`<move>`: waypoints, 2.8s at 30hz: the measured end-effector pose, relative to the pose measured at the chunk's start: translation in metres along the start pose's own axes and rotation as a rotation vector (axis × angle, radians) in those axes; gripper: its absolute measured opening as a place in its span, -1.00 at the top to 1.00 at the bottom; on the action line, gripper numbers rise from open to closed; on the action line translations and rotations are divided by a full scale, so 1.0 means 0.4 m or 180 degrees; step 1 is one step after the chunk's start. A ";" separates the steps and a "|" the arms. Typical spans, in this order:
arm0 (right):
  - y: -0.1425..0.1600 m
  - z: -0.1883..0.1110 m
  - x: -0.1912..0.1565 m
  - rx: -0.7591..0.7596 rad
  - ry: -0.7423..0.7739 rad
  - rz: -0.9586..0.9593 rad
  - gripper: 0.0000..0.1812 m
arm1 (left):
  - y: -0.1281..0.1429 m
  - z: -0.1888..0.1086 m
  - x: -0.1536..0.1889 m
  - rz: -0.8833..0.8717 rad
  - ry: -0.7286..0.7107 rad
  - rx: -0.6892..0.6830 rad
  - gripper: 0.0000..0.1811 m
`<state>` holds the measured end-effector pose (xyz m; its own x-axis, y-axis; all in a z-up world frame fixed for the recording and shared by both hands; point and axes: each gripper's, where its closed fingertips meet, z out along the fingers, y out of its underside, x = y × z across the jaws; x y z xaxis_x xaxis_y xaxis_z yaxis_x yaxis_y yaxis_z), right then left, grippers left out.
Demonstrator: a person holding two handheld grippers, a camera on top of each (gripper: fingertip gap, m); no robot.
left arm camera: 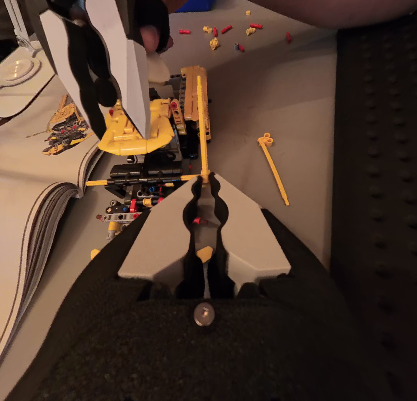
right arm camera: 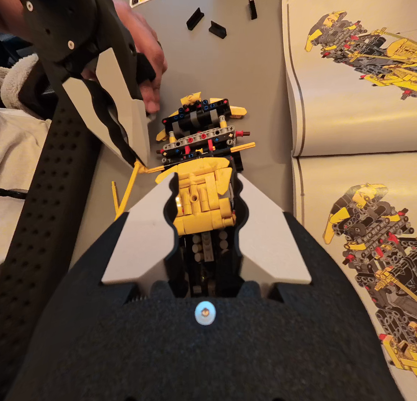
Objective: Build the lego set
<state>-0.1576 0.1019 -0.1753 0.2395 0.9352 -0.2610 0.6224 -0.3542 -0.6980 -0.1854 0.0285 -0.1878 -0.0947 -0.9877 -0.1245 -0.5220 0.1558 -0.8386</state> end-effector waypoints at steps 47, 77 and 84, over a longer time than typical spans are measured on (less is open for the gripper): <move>-0.002 0.011 -0.025 0.0032 -0.0066 -0.0080 0.61 | 0.016 -0.010 -0.006 0.0110 0.0135 -0.0011 0.92; -0.029 -0.141 -0.034 0.0700 0.0660 -0.0038 0.62 | -0.038 -0.059 -0.053 -0.0422 0.0070 0.0290 0.76; 0.091 -0.148 -0.149 0.1032 0.1440 0.0759 0.68 | -0.088 0.001 -0.056 0.0607 -0.0362 -0.0232 0.80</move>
<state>-0.1050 0.0331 -0.1456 0.6818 0.7102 -0.1752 0.2710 -0.4677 -0.8413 -0.1646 0.0450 -0.1558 -0.1036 -0.9348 -0.3396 -0.5640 0.3364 -0.7541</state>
